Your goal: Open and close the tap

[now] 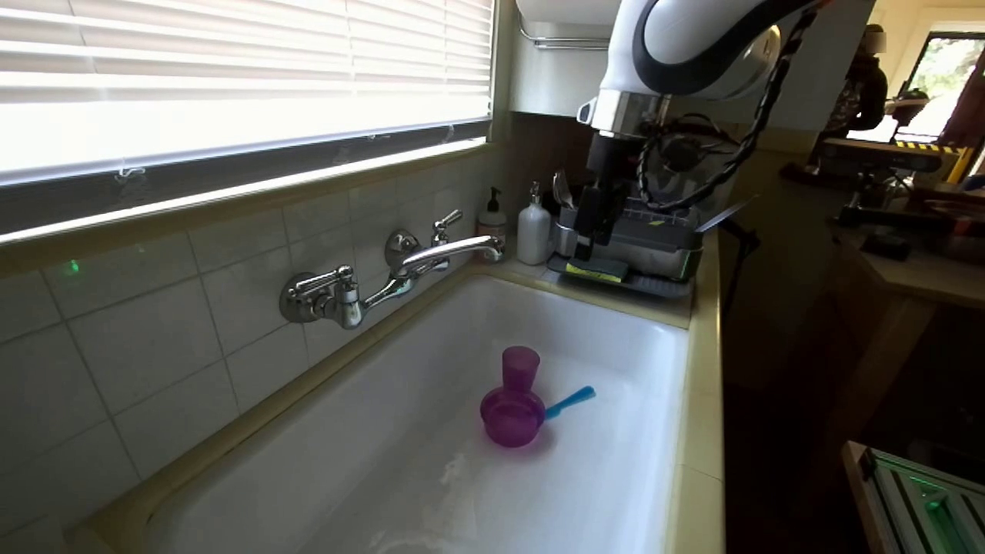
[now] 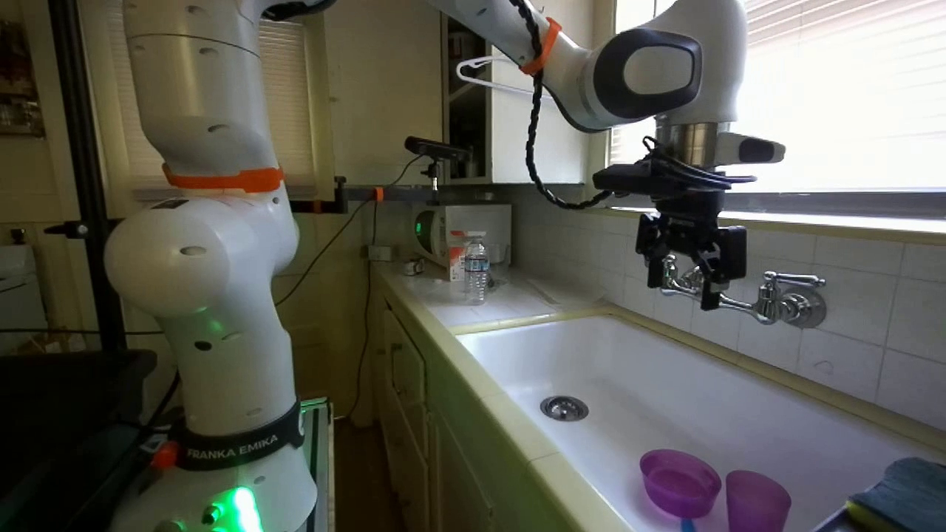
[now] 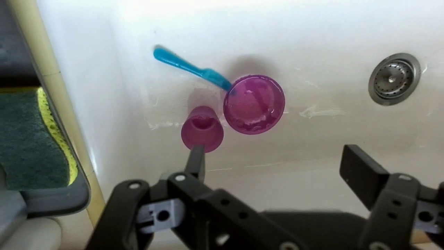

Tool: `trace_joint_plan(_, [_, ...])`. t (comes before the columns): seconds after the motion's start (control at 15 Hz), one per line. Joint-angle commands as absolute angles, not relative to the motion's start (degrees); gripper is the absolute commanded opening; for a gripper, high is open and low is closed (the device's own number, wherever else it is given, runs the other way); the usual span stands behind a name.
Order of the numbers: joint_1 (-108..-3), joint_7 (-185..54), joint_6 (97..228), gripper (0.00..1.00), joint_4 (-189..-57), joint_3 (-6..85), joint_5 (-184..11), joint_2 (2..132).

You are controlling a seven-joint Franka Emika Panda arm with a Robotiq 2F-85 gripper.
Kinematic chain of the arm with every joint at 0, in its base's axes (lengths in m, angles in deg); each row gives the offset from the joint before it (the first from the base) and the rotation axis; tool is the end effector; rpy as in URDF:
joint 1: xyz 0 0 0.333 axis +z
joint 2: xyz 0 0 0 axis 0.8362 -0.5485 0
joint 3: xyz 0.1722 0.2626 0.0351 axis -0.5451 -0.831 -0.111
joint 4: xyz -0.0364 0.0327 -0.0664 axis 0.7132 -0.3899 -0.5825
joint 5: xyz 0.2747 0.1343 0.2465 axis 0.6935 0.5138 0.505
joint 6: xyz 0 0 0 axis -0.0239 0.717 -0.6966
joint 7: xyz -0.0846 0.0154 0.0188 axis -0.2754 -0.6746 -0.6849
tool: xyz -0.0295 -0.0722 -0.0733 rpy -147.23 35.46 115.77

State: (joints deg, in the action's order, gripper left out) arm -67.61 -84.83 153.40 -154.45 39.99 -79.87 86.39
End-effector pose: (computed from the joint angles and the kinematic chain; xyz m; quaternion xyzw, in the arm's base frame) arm 0.5169 -0.1359 0.4246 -0.9987 0.0182 -0.0442 0.0190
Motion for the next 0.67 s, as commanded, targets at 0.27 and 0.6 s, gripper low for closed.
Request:
trace_joint_plan(0.27, [-65.4, -84.7, 155.0, 1.0, -158.1, 42.0, -79.9, 88.9])
trace_joint_plan(0.6, [-65.3, -84.8, 155.0, 1.0, -157.9, 42.1, -79.9, 88.8])
